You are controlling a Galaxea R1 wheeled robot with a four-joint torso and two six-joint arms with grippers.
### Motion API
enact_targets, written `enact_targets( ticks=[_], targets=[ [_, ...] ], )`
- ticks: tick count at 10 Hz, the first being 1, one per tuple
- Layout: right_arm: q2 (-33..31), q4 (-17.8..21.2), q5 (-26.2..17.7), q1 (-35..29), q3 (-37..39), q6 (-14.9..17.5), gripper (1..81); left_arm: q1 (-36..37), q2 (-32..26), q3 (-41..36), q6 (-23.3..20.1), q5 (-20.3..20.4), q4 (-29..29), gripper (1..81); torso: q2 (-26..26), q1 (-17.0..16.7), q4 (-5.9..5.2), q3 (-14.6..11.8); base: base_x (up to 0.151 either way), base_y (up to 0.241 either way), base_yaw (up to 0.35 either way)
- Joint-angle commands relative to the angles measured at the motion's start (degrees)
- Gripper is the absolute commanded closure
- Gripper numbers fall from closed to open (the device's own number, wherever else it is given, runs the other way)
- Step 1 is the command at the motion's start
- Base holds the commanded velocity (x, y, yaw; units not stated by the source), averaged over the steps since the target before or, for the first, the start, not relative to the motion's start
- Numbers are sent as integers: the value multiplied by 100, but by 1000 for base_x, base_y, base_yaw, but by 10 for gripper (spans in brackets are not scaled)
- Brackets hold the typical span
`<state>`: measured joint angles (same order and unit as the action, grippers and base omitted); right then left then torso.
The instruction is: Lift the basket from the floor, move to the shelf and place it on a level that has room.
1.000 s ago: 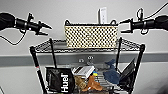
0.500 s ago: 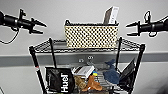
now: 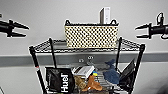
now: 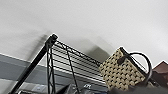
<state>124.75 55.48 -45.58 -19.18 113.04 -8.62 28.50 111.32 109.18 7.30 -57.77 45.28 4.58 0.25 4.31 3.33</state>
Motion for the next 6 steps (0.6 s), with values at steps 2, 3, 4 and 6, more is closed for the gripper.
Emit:
enact_targets(
  ticks=[2, 3, 4, 6],
  targets=[
    [-747, -635, -214, -549, -591, -70, 10, 539, -822, -784, -36, -393, -590, 10, -2, 0, 0, 0, 0, 0, 0],
    [-974, -723, -214, -302, -697, -70, 10, 302, -1049, -968, -36, -358, -686, 10, -2, 0, 0, 0, 0, 0, 0],
    [-1107, -784, -214, -13, -767, -70, 10, 73, -1182, -1039, -45, -340, -731, 10, 0, 0, 0, 0, 0, 0, 0],
    [-1353, -1030, -188, 656, -995, -70, 10, -489, -1375, -1030, -71, -305, -898, 10, 2, -4, 0, -2, 0, 0, 0]
  ],
)
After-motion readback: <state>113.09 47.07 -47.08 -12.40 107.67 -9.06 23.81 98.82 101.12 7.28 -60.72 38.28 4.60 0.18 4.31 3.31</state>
